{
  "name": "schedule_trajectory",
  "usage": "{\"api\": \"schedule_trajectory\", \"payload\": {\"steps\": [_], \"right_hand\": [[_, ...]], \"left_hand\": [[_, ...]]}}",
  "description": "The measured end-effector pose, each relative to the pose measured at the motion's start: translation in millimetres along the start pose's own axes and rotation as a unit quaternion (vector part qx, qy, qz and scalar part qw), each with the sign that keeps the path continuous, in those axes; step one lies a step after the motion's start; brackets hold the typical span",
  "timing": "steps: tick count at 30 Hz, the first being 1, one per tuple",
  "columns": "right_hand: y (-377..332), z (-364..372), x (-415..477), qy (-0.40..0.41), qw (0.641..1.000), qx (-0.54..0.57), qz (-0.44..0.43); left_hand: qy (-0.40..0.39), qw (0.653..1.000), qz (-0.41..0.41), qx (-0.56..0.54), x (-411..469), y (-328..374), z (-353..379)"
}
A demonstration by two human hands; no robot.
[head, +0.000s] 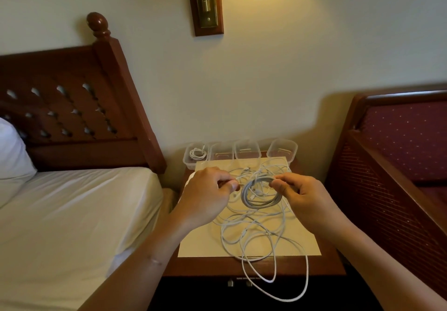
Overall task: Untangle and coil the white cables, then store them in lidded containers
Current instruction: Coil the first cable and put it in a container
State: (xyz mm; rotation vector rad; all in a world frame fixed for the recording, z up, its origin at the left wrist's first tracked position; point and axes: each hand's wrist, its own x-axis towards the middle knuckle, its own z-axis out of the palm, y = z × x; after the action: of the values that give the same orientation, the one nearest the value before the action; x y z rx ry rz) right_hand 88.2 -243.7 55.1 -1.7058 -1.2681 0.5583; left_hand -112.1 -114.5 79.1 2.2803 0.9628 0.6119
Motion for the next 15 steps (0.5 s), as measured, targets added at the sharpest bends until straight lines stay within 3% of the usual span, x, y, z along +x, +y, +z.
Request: {"api": "schedule_trajectory", "payload": {"steps": [8,15], "right_hand": [[0.0,19.1,-0.4,0.067,0.998,0.007,-0.013],[-9.9,48.4,40.0,0.061,0.985,0.121,0.102]], "left_hand": [[0.008,0.986,-0.067,-0.151,-9.5,-9.8,13.5],[0.048,0.955,-0.108,-0.274,1.3,-26.4,13.9]]}}
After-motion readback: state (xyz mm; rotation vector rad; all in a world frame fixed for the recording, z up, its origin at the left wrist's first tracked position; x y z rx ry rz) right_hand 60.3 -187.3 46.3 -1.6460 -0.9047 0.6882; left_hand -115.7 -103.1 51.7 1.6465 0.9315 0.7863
